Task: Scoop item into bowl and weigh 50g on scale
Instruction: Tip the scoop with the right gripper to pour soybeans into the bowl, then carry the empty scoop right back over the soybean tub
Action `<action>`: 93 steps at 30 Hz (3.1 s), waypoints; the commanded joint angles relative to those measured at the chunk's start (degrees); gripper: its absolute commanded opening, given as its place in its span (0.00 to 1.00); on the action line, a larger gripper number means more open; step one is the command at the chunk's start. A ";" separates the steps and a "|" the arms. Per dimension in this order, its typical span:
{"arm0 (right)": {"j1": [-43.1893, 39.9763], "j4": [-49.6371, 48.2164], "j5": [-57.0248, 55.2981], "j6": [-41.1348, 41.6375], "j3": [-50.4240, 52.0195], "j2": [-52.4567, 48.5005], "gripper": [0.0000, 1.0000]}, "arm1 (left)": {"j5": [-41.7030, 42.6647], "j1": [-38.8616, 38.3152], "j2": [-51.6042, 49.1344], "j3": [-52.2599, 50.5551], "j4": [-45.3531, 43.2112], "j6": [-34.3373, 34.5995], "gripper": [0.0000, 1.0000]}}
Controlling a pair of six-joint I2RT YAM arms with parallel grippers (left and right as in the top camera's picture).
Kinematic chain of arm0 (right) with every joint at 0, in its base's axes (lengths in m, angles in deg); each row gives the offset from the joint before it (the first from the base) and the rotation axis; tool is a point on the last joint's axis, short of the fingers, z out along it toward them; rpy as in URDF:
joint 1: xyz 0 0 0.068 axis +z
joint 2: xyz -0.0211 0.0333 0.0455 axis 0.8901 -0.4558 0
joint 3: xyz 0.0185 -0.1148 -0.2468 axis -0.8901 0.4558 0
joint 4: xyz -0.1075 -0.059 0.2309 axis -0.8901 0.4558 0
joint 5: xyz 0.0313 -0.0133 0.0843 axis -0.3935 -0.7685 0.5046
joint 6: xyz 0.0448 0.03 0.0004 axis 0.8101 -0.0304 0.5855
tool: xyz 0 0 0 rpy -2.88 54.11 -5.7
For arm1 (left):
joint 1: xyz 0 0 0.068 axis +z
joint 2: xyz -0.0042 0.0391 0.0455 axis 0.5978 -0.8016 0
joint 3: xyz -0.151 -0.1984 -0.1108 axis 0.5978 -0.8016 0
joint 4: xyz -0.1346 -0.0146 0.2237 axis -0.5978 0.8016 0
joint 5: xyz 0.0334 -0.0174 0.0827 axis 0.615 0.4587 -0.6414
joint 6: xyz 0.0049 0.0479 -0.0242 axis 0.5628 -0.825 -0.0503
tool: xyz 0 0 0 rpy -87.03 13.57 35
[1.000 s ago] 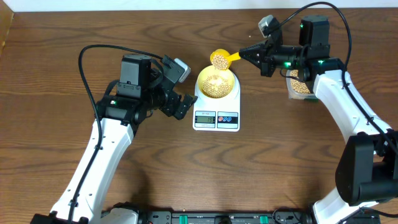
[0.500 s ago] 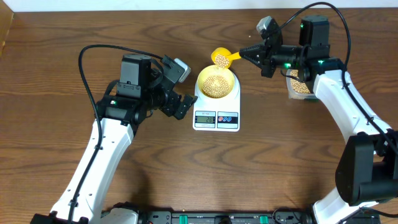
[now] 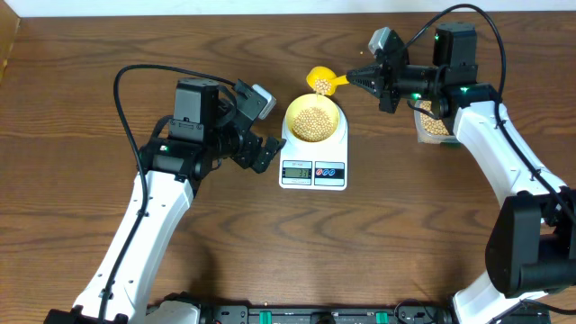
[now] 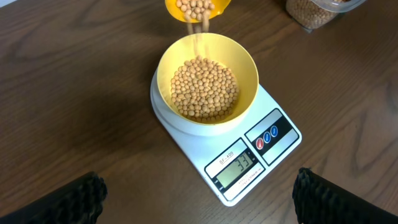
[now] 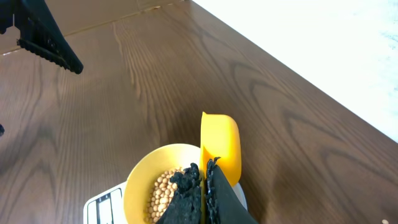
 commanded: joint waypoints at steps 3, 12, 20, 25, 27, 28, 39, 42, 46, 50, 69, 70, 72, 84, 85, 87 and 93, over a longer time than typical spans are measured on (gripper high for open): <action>0.44 0.00 0.74 -3.23 0.26 -0.76 0.01 | 0.55 -0.09 0.83 0.35 -0.04 -0.96 0.97; 0.44 -0.02 0.74 -7.50 0.26 -0.76 0.01 | 0.55 -0.09 0.83 0.35 -0.04 -0.96 0.98; 0.46 0.00 0.74 -8.87 0.26 -0.76 0.01 | 0.52 -0.09 0.83 0.35 -0.04 -0.96 0.98; 0.44 -0.07 0.74 -12.44 0.26 -0.76 0.01 | 0.52 -0.09 0.83 0.35 -0.04 -0.96 0.98; 0.46 -0.09 0.74 -12.41 0.26 -0.76 0.01 | 0.52 -0.09 0.83 0.35 -0.04 -0.96 0.98; 0.46 -0.07 0.74 -12.41 0.26 -0.76 0.01 | 0.52 -0.09 0.83 0.35 -0.04 -0.96 0.98; 0.44 -0.46 0.74 -12.11 0.26 -0.76 0.01 | 0.52 -0.09 0.83 0.35 -0.04 -0.96 0.98; 0.39 -3.30 0.72 -7.52 0.26 -0.76 0.01 | 0.52 -0.09 0.83 0.35 -0.04 -0.96 0.98; 0.33 -12.20 -0.24 6.56 0.26 -0.76 0.01 | 0.52 -0.09 0.81 0.35 -0.04 -0.96 0.98; -0.31 -17.44 -7.85 17.99 0.26 -0.76 0.01 | 0.52 -0.09 0.83 0.35 -0.04 -0.96 0.97; -5.73 -12.52 -35.89 26.73 0.24 6.12 0.01 | 0.52 -0.09 0.83 0.35 -0.04 -0.96 0.98; -6.08 -11.10 -37.57 25.94 0.24 6.97 0.01 | 0.52 -0.09 0.83 0.35 -0.04 -0.96 0.97; -6.54 -8.72 -40.74 25.07 0.24 8.35 0.01 | 0.52 -0.09 0.83 0.35 -0.04 -0.96 0.98; -10.23 7.87 -58.99 22.99 0.24 14.38 0.01 | 0.52 -0.09 0.83 0.35 -0.04 -0.96 0.98; -10.54 9.64 -60.48 22.99 0.24 14.36 0.01 | 0.52 -0.09 0.83 0.35 -0.04 -0.96 0.98; -11.06 12.74 -61.61 23.02 0.24 14.36 0.01 | 0.52 -0.09 0.83 0.35 -0.04 -0.96 0.98; -12.13 16.59 -61.57 23.06 0.26 14.36 0.01 | 0.52 -0.09 0.83 0.35 -0.04 -0.96 0.98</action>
